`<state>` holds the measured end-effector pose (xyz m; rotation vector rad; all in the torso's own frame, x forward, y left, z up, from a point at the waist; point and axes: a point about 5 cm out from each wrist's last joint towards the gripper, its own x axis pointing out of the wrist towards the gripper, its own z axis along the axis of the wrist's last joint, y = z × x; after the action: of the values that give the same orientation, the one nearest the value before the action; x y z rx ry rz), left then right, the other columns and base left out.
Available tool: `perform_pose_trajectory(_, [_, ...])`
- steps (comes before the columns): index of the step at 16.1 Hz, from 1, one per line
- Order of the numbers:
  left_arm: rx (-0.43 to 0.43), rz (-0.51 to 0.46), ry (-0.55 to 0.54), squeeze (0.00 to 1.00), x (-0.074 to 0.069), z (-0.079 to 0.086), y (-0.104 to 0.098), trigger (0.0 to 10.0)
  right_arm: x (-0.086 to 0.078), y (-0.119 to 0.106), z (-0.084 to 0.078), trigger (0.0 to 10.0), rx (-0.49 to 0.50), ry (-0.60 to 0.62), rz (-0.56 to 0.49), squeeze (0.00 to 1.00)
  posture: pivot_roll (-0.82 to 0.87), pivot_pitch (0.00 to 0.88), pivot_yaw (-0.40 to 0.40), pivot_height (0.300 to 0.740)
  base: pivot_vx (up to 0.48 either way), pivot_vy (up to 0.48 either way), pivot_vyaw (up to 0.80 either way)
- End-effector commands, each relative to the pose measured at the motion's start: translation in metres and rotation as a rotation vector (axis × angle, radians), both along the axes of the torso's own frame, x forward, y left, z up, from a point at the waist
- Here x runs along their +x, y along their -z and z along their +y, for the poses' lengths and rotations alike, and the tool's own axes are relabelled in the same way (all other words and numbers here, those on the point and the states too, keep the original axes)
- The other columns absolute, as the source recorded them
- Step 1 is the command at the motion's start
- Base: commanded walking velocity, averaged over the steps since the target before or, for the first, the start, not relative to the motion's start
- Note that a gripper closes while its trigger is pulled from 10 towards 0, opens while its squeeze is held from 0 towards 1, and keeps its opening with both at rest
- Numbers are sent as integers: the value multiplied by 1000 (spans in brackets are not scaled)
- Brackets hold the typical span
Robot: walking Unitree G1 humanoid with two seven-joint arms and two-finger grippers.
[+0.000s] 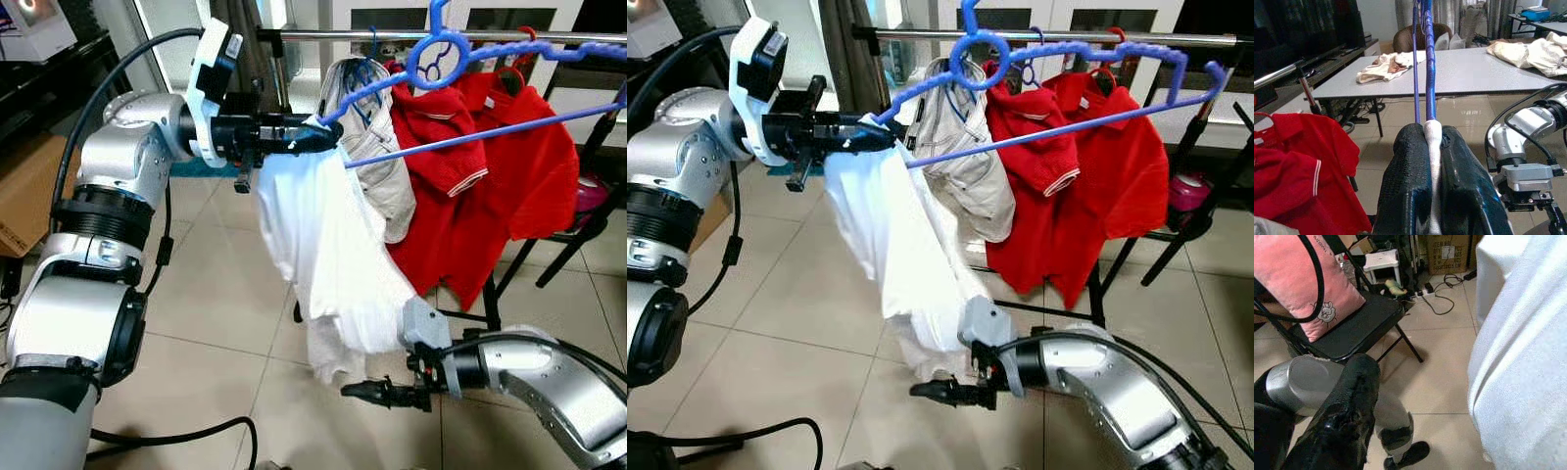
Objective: Hang hanger
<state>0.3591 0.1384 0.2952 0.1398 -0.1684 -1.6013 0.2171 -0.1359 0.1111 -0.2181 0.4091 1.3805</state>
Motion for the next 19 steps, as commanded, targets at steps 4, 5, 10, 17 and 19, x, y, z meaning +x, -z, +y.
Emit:
perform_pose_trajectory(4, [14, -36, -64, 0, 3, 12, -7, 0, -3, 6, -10, 0, -10, 20, 17, 0, -218, 27, 138, 740, 0, 0, 0])
perform_pose_trajectory(5, [26, -33, -72, 0, 4, 14, -5, 0, -3, 7, -13, 0, -12, 29, 20, 0, -218, 27, 138, 740, 0, 0, 0])
perform_pose_trajectory(10, [79, -1, -93, 0, 1, 27, 12, 0, -2, 16, -36, 0, -102, 110, 13, 0, -223, 19, 139, 740, 0, 0, 0])
perform_pose_trajectory(17, [165, 35, -124, 0, -12, 42, 45, 0, 30, 22, -93, 0, -366, 423, -136, 0, -224, 0, 121, 740, 0, 0, 0])
perform_pose_trajectory(19, [200, 41, -151, 0, -18, 49, 56, 0, 41, 16, -117, 0, -427, 567, -189, 0, -228, 0, 119, 740, 0, 0, 0])
